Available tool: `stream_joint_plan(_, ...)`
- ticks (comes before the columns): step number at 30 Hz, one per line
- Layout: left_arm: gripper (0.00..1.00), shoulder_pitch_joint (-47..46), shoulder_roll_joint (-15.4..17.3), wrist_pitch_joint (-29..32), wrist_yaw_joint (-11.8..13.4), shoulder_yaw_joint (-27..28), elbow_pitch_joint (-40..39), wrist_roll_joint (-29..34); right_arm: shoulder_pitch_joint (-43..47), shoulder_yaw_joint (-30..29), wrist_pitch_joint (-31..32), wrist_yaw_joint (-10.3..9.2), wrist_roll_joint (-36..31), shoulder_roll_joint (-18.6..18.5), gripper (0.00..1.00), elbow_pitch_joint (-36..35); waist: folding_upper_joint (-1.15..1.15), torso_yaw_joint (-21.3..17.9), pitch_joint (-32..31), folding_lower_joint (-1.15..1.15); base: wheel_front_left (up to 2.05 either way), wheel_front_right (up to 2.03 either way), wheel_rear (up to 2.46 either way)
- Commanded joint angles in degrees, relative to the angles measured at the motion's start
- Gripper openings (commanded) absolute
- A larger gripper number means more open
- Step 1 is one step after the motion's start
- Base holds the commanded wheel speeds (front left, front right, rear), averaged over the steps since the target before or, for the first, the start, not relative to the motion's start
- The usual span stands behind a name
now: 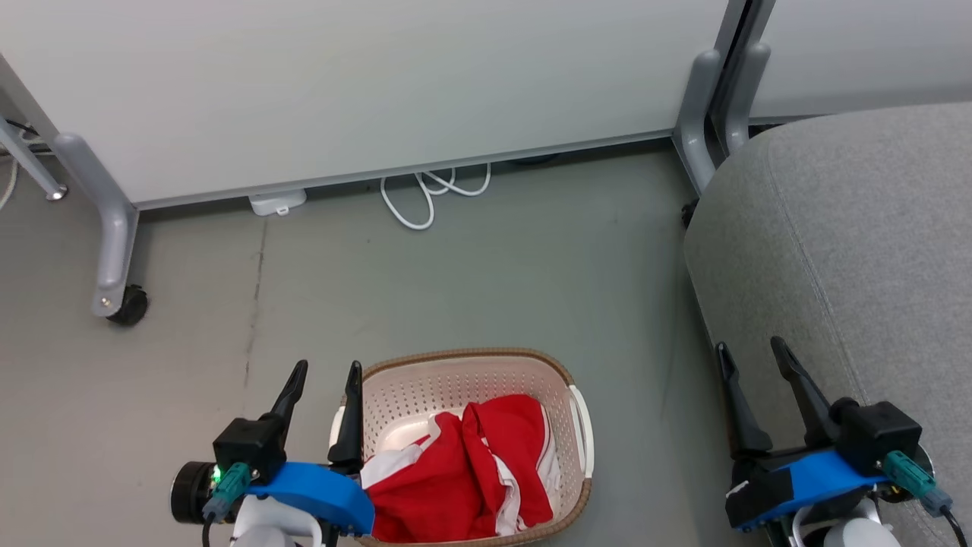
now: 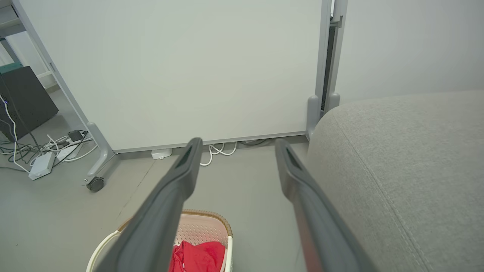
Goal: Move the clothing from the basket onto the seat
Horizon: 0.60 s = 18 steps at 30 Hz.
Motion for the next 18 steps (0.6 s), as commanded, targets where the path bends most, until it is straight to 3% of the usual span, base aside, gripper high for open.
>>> stream_joint_plan(1,1.0,-1.8,0.17,-0.06,-0.25,-0.44,0.61,-0.15,-1.08,0.23,-0.09,0.03,-0.2,-0.28,1.0,-0.34,0.0,-1.06,2.34,-0.01,0.0,0.0,0.0)
stream_joint_plan(18,1.0,-19.67,3.78,1.05,-1.11,-8.28,22.67,-1.46,-12.13,7.97,-1.59,0.03,-0.9,-0.23,1.0,-2.8,0.0,-9.51,22.18,-0.01,0.0,0.0,0.0)
